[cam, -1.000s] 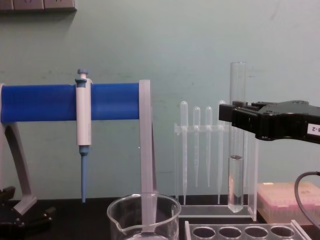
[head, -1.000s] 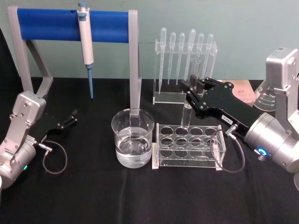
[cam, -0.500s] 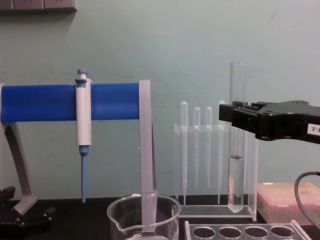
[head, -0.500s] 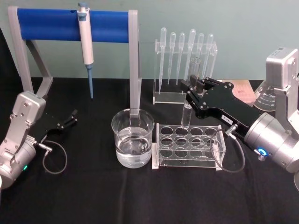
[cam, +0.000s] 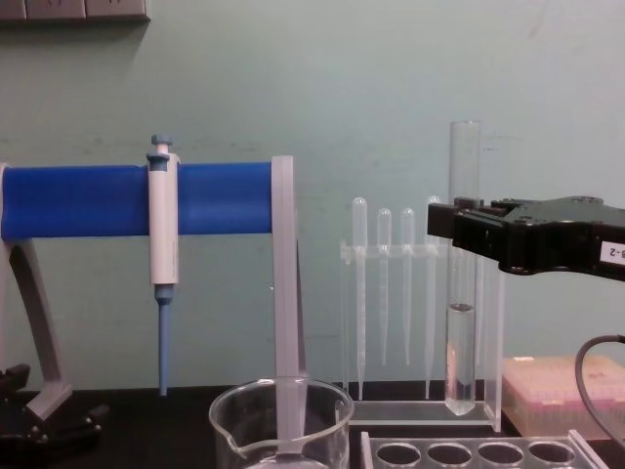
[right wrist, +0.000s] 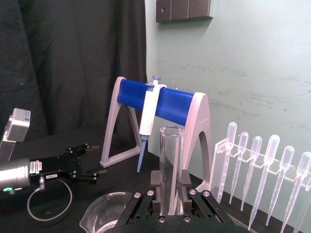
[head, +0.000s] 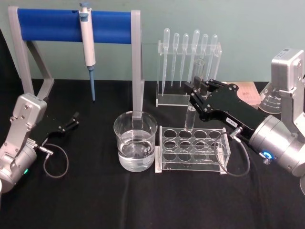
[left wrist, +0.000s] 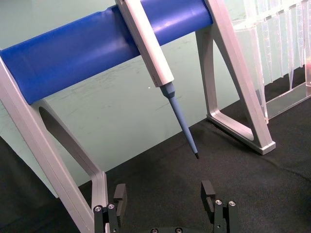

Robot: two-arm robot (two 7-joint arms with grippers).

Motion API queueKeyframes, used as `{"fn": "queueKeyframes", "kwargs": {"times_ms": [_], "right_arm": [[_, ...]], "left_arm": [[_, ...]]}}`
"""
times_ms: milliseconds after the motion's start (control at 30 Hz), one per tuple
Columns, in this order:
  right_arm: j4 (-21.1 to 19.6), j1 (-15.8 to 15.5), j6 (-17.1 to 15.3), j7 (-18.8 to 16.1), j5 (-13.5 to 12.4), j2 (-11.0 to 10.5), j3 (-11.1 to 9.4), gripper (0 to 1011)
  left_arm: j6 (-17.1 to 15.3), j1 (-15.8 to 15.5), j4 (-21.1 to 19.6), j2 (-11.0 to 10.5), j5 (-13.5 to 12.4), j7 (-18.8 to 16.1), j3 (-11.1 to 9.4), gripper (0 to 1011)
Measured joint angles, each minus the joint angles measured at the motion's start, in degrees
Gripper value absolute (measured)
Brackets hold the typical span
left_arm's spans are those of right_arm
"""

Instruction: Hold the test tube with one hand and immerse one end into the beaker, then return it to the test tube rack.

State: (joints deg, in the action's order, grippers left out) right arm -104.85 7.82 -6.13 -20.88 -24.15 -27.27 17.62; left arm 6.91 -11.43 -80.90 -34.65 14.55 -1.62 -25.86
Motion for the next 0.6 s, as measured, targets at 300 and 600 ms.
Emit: {"fn": "queueKeyframes", "kwargs": {"times_ms": [300, 600], "right_arm": [[0.00, 0.00, 0.00, 0.00, 0.00, 0.00, 0.00, 225], [0.00, 0.00, 0.00, 0.00, 0.00, 0.00, 0.00, 225]], "left_arm": [[0.00, 0.00, 0.00, 0.00, 0.00, 0.00, 0.00, 1000], [0.00, 0.00, 0.00, 0.00, 0.00, 0.00, 0.00, 1000]]}}
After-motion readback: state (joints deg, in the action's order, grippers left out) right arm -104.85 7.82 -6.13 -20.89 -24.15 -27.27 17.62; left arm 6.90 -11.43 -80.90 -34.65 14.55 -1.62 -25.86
